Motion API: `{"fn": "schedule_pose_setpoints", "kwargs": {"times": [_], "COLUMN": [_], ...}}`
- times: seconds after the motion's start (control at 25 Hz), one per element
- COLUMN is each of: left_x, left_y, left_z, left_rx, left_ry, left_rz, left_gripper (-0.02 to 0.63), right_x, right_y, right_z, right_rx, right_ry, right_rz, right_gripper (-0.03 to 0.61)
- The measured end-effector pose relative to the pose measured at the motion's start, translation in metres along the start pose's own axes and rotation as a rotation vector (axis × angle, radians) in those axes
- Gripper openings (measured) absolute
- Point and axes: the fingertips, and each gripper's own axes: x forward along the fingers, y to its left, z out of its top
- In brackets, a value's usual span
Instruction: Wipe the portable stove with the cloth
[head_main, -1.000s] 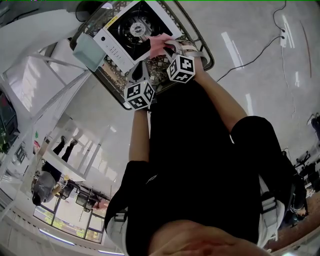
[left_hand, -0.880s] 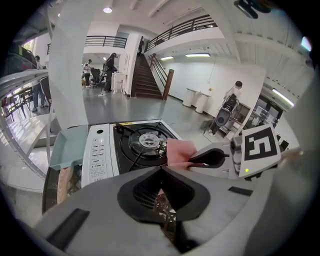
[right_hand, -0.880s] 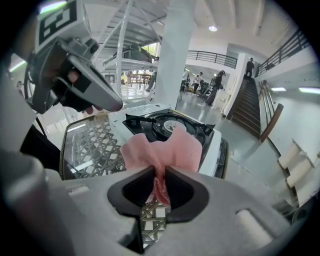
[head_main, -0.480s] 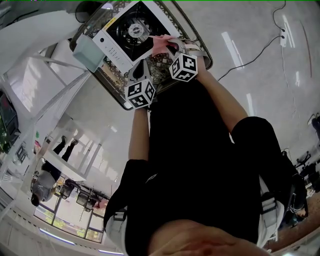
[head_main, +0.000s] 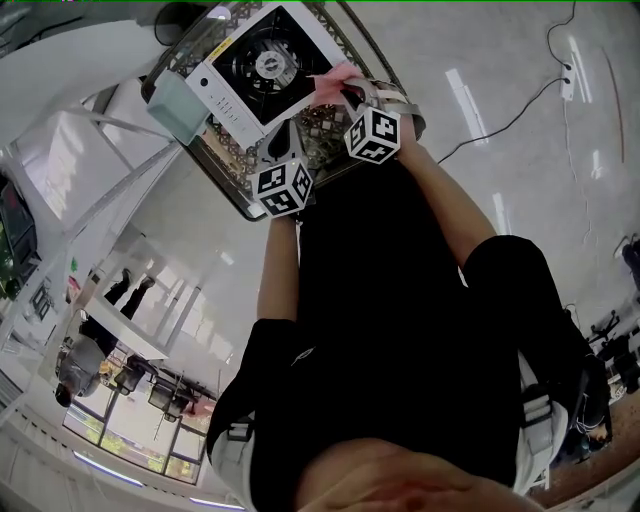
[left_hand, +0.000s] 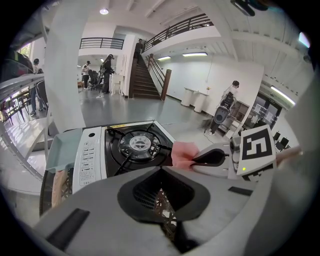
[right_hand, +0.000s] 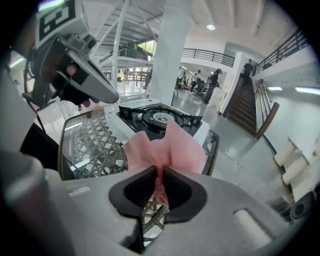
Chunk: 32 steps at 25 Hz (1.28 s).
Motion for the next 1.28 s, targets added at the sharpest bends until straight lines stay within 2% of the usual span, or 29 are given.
{"fn": "schedule_pose_setpoints", "kwargs": {"times": [0.56, 0.92, 1.12, 1.28], "left_x": [0.000, -0.009, -0.015, -0.026], "left_y": [-0.011, 0.000, 0.021, 0.043], "left_z": [0.008, 0.010, 0.007, 0.008], "left_rx": [-0.039, -0.065, -0.105, -0.150], "left_ry": [-0.012, -0.035, -0.060, -0.093], "left_rz": [0.059, 0.070, 0.083, 0.102], "left_gripper": [-0.001, -0.001, -0.001, 0.000], "right_x": [-0.005, -0.008, -0.024, -0.047], "right_y": [-0.011, -0.014, -0.021, -0.029], "right_z": [-0.010, -0.013, 0.005, 0.053], "right_rx": [-0.034, 0.004, 0.013, 0.014], "right_ry": [-0.012, -0.017, -0.083, -0.187], "right_rz": [0.052, 0.064, 0.039, 0.023], "right_gripper": [0.041, 0.038, 0.035, 0.032]}}
